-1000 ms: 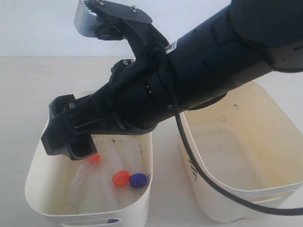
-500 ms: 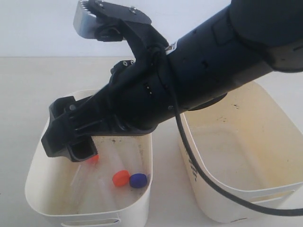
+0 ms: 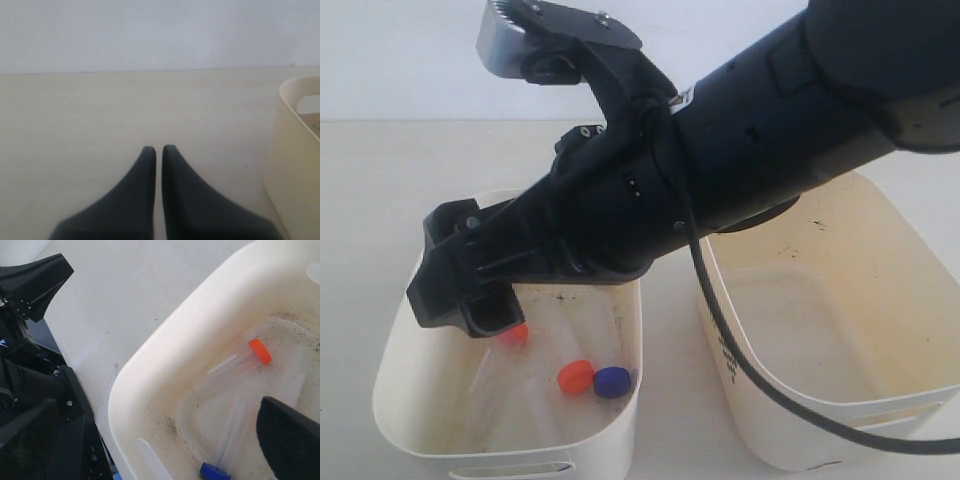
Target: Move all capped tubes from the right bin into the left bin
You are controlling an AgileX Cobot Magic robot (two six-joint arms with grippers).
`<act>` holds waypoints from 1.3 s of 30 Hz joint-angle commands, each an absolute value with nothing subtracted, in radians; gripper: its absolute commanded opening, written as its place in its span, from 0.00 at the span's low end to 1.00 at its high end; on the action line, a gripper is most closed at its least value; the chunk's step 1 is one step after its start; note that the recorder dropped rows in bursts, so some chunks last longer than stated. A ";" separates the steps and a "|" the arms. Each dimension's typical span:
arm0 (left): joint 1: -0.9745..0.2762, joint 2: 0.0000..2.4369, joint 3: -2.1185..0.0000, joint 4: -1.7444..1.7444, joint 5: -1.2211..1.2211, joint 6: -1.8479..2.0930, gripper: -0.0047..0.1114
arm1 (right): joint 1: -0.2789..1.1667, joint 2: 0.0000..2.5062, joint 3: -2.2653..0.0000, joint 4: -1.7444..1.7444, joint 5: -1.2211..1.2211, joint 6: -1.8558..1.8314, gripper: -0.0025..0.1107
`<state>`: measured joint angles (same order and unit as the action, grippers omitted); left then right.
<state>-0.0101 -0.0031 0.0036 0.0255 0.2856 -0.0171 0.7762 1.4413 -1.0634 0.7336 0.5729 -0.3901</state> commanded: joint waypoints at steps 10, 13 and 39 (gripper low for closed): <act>-0.010 0.000 0.000 0.019 0.278 -0.026 0.08 | 0.777 1.434 -1.068 0.720 0.459 -0.267 0.92; -0.010 0.000 0.000 0.019 0.280 -0.026 0.08 | 0.777 1.385 -1.068 0.624 0.421 -0.211 0.91; -0.010 0.000 0.000 0.019 0.277 -0.026 0.08 | 0.353 0.731 -0.997 0.170 0.718 0.158 0.05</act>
<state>-0.0101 -0.0031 0.0036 0.0255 0.2856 -0.0171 0.4397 0.8172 -1.0291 0.1755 0.6815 0.1587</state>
